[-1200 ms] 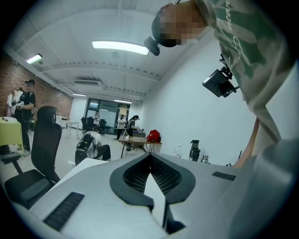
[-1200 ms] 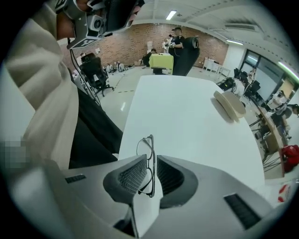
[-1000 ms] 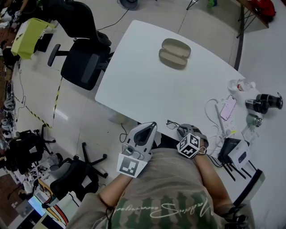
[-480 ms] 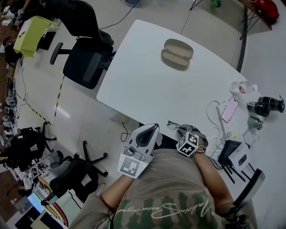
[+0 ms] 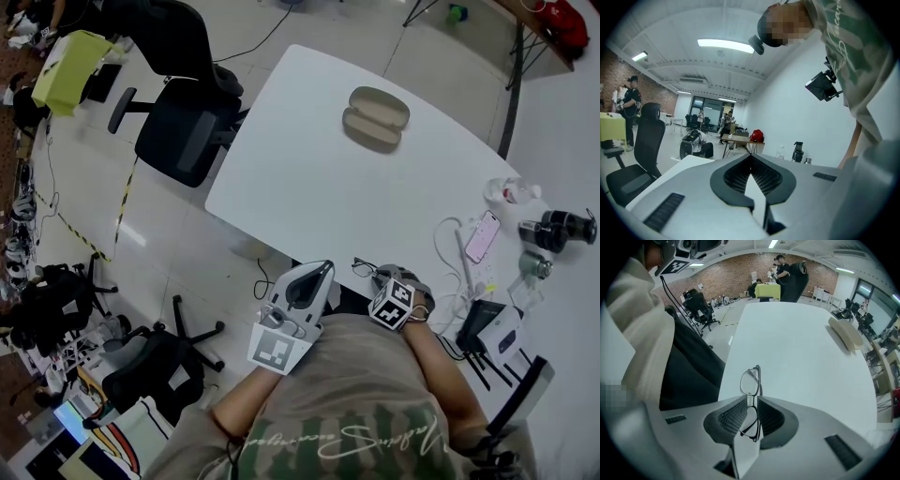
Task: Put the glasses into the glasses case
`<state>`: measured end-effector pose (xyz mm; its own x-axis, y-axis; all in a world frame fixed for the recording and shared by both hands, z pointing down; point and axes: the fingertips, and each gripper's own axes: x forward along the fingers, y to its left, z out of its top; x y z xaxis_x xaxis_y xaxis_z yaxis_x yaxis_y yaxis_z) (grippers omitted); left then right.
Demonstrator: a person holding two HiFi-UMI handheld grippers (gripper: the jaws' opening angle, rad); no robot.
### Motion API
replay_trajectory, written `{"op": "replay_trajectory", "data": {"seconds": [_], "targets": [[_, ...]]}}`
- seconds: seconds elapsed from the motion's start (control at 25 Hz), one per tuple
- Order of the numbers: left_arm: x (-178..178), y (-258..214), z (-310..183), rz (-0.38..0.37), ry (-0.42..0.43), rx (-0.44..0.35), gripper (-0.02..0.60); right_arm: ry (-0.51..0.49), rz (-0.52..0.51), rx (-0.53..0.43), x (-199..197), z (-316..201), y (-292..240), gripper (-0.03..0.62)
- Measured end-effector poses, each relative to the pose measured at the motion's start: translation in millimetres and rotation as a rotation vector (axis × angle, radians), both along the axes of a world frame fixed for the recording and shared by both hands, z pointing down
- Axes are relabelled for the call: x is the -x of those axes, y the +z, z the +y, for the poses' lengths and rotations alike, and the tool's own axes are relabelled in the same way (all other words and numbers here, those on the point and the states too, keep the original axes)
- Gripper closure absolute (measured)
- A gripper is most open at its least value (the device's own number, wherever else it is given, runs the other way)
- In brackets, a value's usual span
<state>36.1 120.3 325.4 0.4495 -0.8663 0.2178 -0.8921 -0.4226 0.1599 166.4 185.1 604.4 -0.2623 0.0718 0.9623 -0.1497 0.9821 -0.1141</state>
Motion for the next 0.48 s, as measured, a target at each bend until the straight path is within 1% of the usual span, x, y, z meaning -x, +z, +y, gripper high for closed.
{"op": "replay_trajectory", "data": {"seconds": [0.28,0.48], "targets": [[1.5,3.9,-2.1,0.016,-0.014,0.018,0.577,0.005,-0.004,0.016,-0.5,-2.9,3.9,0.526],[3.4,5.0,-3.8,0.024,-0.015,0.024,0.577,-0.024,0.021,0.028,2.4,-1.4,8.4,0.528]]}}
